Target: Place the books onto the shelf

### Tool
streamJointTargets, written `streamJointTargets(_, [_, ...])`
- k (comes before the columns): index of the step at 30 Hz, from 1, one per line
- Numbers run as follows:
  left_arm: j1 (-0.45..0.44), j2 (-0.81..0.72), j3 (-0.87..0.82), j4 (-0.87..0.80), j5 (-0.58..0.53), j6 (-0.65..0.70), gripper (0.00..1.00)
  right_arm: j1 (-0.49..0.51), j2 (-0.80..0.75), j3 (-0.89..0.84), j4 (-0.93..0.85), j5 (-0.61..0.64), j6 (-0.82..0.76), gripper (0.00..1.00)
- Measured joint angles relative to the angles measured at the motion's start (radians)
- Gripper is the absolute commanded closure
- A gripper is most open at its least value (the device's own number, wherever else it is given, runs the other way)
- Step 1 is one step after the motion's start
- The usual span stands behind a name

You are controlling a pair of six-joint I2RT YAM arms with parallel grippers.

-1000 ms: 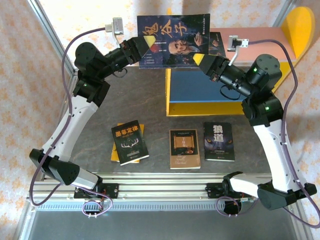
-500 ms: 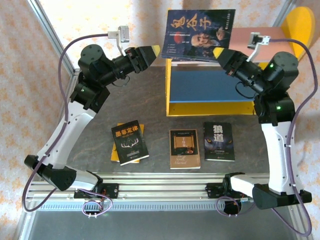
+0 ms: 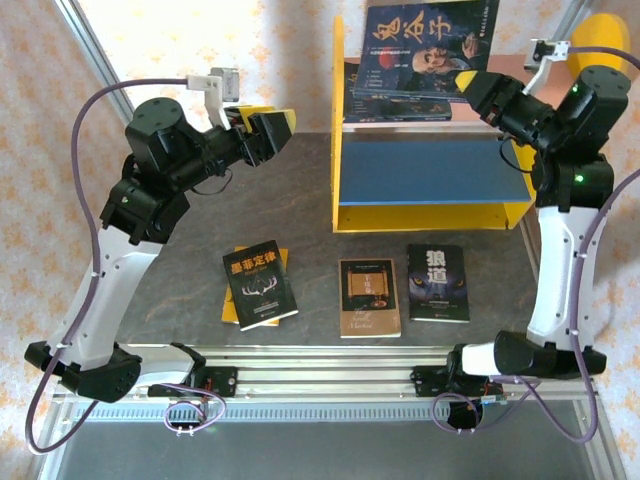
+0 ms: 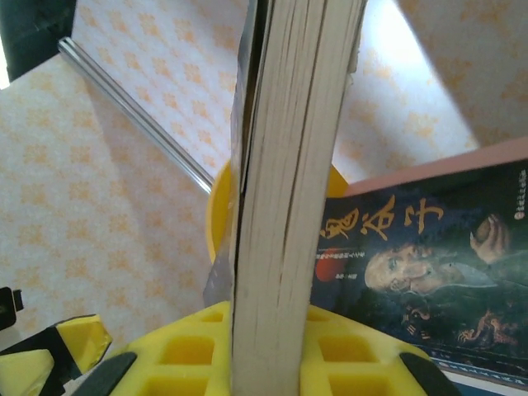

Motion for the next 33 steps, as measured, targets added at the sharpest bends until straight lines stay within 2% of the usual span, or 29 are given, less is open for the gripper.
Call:
streamJointTargets(8, [0.000,0.000,-0.036,-0.014,-0.013,0.010,0.40,-0.001,0.060,0.029,-0.114,-0.048,-0.066,1.00])
streamJointTargets(33, [-0.005,-0.026,-0.061,-0.019,-0.016,0.032,0.38,-0.001,0.125,0.029,-0.116,-0.100,-0.069,0.98])
